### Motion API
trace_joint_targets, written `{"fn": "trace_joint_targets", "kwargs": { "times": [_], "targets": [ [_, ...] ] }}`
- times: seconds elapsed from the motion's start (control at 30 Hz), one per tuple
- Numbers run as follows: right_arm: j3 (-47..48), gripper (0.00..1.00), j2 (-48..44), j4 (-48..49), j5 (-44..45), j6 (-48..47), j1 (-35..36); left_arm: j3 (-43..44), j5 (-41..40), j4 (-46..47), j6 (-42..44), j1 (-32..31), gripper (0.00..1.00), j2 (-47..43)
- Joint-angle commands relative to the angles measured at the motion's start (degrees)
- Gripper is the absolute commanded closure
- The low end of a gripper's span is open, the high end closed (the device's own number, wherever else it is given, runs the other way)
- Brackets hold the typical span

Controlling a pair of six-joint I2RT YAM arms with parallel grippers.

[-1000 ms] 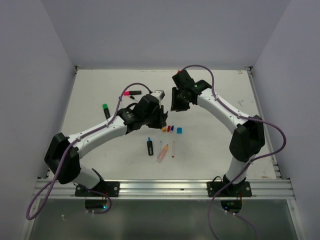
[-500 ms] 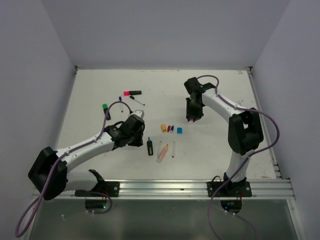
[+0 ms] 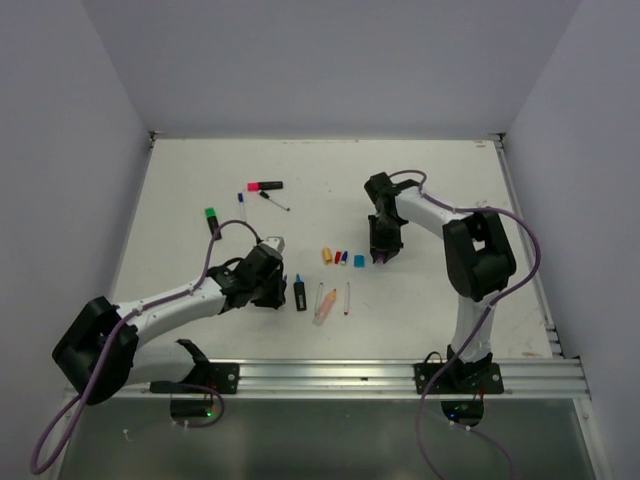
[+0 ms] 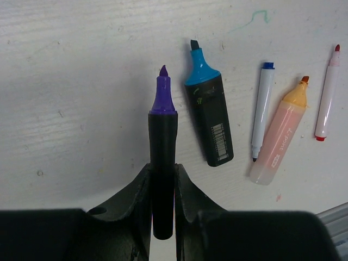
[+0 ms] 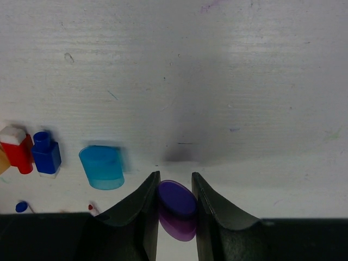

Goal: Open the pen caps

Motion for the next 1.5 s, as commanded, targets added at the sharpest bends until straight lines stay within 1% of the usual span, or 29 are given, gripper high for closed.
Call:
{"fn": "trace_joint_targets", "kwargs": {
  "times": [0.0, 0.03, 0.13, 0.17, 0.23, 0.3, 0.33, 0.37, 0.4, 0.5, 0.53, 0.63, 0.73, 0.83, 0.97, 1.13, 1.2, 1.23, 1.3, 1.33, 1.4, 1.43, 1.47],
  "targets": [
    [-0.4, 0.88, 0.62, 1.79, -1.94, -1.16, 0.23, -2.04, 2.27, 4.97, -1.69, 0.64, 0.82, 0.16],
    [-0.58, 0.86, 0.62, 2.23, -2.2, -1.08, 0.23, -2.14, 2.36, 5.14, -2.13, 0.73, 0.82, 0.16],
    [-1.19, 0.8, 0.71, 2.75, -2.64, -0.81, 0.23, -2.4, 2.45, 5.32, -2.4, 0.91, 0.75, 0.25],
    [-1.28, 0.76, 0.89, 2.93, -2.65, -0.81, 0.23, -2.66, 2.88, 5.58, -2.31, 0.99, 0.73, 0.34],
    [-1.28, 0.73, 1.06, 2.93, -2.47, -0.9, 0.23, -3.71, 3.24, 6.63, -2.57, 1.17, 0.72, 0.51],
    [-1.28, 0.72, 1.33, 2.93, -2.56, -1.08, 0.23, -4.33, 3.68, 7.08, -2.75, 1.26, 0.69, 0.6],
    [-1.28, 0.7, 1.41, 2.93, -2.65, -1.08, 0.23, -4.77, 3.59, 6.99, -3.1, 1.26, 0.67, 0.52],
    [-1.28, 0.69, 1.42, 2.85, -2.73, -1.16, 0.23, -4.95, 3.59, 6.91, -3.27, 1.35, 0.62, 0.52],
    [-1.28, 0.68, 1.24, 2.76, -2.73, -1.25, 0.23, -5.21, 3.59, 6.82, -3.45, 1.35, 0.59, 0.43],
    [-1.72, 0.61, 0.19, 2.84, -2.56, -1.51, 0.14, -5.39, 3.42, 6.55, -3.72, 1.43, 0.55, -0.36],
    [-1.64, 0.56, 0.1, 2.67, -2.38, -1.6, 0.23, -5.3, 3.24, 6.29, -3.8, 1.43, 0.53, -0.62],
    [-1.29, 0.5, -0.51, 2.32, -2.38, -1.78, 0.23, -4.69, 2.63, 5.24, -3.89, 1.43, 0.49, -0.98],
    [-0.41, 0.46, -1.3, 1.88, -2.38, -1.87, 0.23, -3.54, 1.31, 3.49, -3.8, 1.43, 0.45, -1.59],
    [1.26, 0.43, -2.18, 1.0, -2.3, -2.04, 0.23, -1.35, -0.01, 1.47, -3.28, 1.43, 0.39, -2.38],
    [4.59, 0.39, -3.76, -1.02, -1.94, -1.78, 0.23, 3.92, -2.73, -2.23, -1.61, 1.43, 0.35, -2.39],
    [8.03, 0.36, -5.88, -4.27, -1.42, -0.81, 0.32, 14.72, -7.82, -8.21, 1.9, 1.87, 0.3, -0.55],
    [9.17, 0.34, -6.84, -4.89, -1.5, -0.55, 0.4, 17.8, -7.75, -8.83, 3.83, 2.92, 0.3, 1.03],
    [9.44, 0.34, -7.11, -5.5, -1.5, -0.38, 0.4, 20.6, -7.31, -9.0, 4.36, 4.58, 0.3, 1.74],
    [10.14, 0.34, -7.28, -5.94, -1.68, -0.29, 0.4, 23.08, -6.0, -8.92, 5.5, 7.05, 0.3, 4.02],
    [10.23, 0.33, -7.37, -6.29, -1.68, -0.29, 0.4, 25.44, -4.51, -8.57, 5.95, 9.93, 0.3, 4.81],
    [10.41, 0.33, -7.55, -6.82, -1.59, -0.37, 0.58, 28.17, -3.71, -7.87, 7.26, 13.28, 0.3, 7.88],
    [10.41, 0.33, -7.72, -6.91, -1.77, -0.29, 0.58, 29.67, -3.96, -7.86, 7.79, 14.08, 0.3, 9.29],
    [10.32, 0.33, -7.72, -6.91, -1.77, -0.37, 0.75, 33.16, -4.05, -7.77, 8.32, 14.7, 0.29, 10.7]
  ]
}}
